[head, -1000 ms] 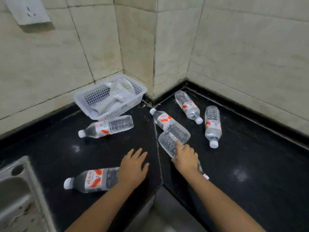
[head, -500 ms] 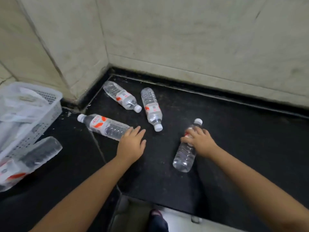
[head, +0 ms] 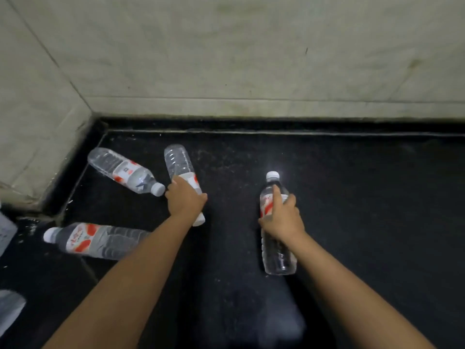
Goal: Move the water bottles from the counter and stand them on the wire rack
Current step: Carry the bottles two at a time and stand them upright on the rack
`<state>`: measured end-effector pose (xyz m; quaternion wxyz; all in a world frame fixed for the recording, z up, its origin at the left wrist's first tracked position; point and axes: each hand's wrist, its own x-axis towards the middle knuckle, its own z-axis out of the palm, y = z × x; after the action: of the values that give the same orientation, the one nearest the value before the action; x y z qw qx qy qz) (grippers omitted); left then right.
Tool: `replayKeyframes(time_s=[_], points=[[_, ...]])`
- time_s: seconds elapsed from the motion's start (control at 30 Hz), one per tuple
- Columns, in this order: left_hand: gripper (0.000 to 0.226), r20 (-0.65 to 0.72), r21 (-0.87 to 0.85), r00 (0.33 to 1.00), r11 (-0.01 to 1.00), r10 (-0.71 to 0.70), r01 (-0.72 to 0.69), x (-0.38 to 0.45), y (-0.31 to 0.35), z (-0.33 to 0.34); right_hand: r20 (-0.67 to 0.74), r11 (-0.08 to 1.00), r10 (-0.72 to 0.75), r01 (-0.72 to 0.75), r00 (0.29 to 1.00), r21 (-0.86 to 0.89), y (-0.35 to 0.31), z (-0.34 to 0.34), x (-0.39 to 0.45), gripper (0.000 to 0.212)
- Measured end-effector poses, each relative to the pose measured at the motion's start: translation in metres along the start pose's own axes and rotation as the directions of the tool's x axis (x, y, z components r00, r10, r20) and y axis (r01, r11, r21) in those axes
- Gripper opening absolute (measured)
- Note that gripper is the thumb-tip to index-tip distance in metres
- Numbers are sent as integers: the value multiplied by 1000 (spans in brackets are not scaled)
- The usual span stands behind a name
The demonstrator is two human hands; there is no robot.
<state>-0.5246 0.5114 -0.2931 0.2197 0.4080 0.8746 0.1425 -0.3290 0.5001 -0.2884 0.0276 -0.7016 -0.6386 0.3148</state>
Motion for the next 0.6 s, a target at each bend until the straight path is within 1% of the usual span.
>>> replayKeyframes(time_s=[0.07,0.13,0.17,0.23,0.27,0.3,0.33,0.4,0.43,0.47,0.5,0.53,0.57,0.6], points=[[87,63,108,991,986,122,-129,-3,-12,-2,18,996,-50,51,999,-75,17,-8,0,83],[86,160,167,947,938,278,-304,-7,-23,-6,-6,975,-105,102,994,-196,36,-17,-4,82],[87,235,190,908,900,346,-392,-10,-28,-8,-12,973,-98,93,995,-210,46,-21,-6,82],[86,419,261,801,788,427,-557,-17,-28,-9,-38,989,-44,38,998,-142,60,-29,-6,82],[82,516,303,738,714,434,-631,-22,-23,-10,-48,995,-24,20,999,-97,67,-32,-5,82],[77,598,333,667,619,446,-712,-28,-16,-11,-51,998,-10,7,999,-60,72,-34,-5,82],[74,661,354,592,505,460,-787,-33,-9,-9,-48,1000,-6,4,999,-31,76,-36,-4,82],[72,741,373,441,237,506,-897,-46,7,-5,-33,999,-34,34,999,-16,79,-38,-4,80],[68,757,360,350,94,551,-928,-53,13,-2,-26,998,-53,52,998,-37,78,-38,-6,79],[62,740,333,222,-59,635,-941,-57,16,3,-21,995,-66,64,998,-72,76,-37,-8,77],[58,683,334,94,-195,725,-922,-61,17,8,-20,991,-76,73,997,-109,76,-35,-9,76],[57,626,360,49,-233,778,-903,-64,18,11,-23,987,-82,78,996,-139,75,-33,-11,76],[59,591,378,56,-215,805,-900,-66,17,14,-25,984,-84,79,996,-159,74,-32,-13,76],[60,552,394,106,-147,827,-907,-69,13,17,-25,982,-83,77,996,-172,74,-31,-15,76]])
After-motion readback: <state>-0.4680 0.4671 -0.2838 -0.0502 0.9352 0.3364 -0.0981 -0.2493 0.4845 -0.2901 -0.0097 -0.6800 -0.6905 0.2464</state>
